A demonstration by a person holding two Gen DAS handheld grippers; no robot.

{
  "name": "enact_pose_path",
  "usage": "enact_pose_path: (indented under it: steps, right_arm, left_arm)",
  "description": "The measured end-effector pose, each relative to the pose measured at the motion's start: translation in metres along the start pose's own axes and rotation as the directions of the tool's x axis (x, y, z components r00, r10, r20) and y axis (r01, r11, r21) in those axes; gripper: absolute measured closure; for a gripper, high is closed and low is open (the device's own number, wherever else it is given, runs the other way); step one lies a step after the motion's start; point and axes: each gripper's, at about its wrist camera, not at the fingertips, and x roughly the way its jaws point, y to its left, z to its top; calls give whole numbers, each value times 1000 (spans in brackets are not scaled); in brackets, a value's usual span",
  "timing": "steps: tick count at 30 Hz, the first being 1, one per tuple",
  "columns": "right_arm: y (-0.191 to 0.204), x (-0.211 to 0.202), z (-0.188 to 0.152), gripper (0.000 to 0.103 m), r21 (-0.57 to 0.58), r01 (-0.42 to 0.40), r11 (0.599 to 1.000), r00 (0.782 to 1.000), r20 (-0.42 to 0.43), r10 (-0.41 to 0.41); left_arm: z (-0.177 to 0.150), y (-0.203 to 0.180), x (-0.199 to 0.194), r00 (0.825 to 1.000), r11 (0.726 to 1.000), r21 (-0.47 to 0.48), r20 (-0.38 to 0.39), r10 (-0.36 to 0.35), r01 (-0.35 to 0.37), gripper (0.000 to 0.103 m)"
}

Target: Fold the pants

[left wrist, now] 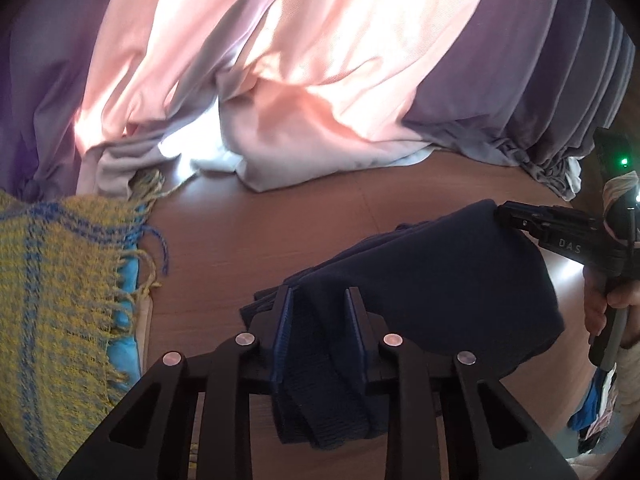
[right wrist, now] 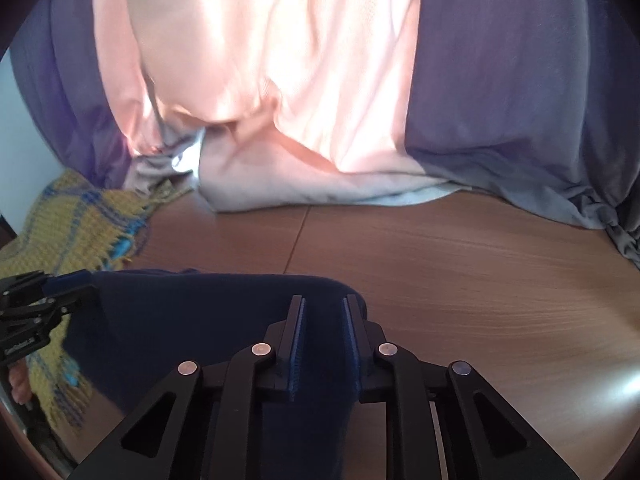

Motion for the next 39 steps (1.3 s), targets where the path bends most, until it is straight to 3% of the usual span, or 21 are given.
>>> enact_pose_path:
  steps: [8, 14, 20, 22, 24, 26, 30, 35, 39]
  right_arm:
    - [-3, 21, -4, 83, -6, 28, 1000, 999, -34, -29]
    - [-9, 6, -8, 83, 19, 58, 998, 998, -4, -58]
    - [-8, -41, -18, 83, 8, 68, 998, 994, 87, -68]
    - [-8, -61, -24, 76, 10, 69, 998, 991, 118, -70]
    - [-9, -82, -34, 61, 16, 66, 998, 986, 153, -68]
    - [-11, -100, -43, 58, 19, 70, 997, 981, 182, -72]
    - [-12, -138, -67, 40, 6, 71, 997, 970, 233, -71]
    - [-18, -180, -102, 24, 7, 103, 995, 955, 279, -101]
    - [-26, -209, -132, 22, 24, 95, 995, 952, 290, -98]
  left_arm:
    - [-3, 6, 4, 1000, 1000, -23, -3, 7, -7, 74]
    - [-2, -10, -22, 998, 999, -14, 50, 41, -40, 74]
    - [-6, -43, -70, 982, 996, -1, 165, 94, -95, 51]
    - [-12, -57, -85, 973, 994, -7, 203, 111, -112, 42]
    - [-19, -72, -98, 964, 992, -4, 234, 122, -125, 37]
    - [-29, -89, -112, 956, 991, -5, 264, 129, -133, 28]
    - [-50, -119, -135, 933, 986, -23, 321, 166, -168, 14]
    - [-79, -156, -161, 909, 977, -33, 360, 209, -212, 9]
    - [-105, -181, -179, 899, 971, -36, 370, 233, -236, 6]
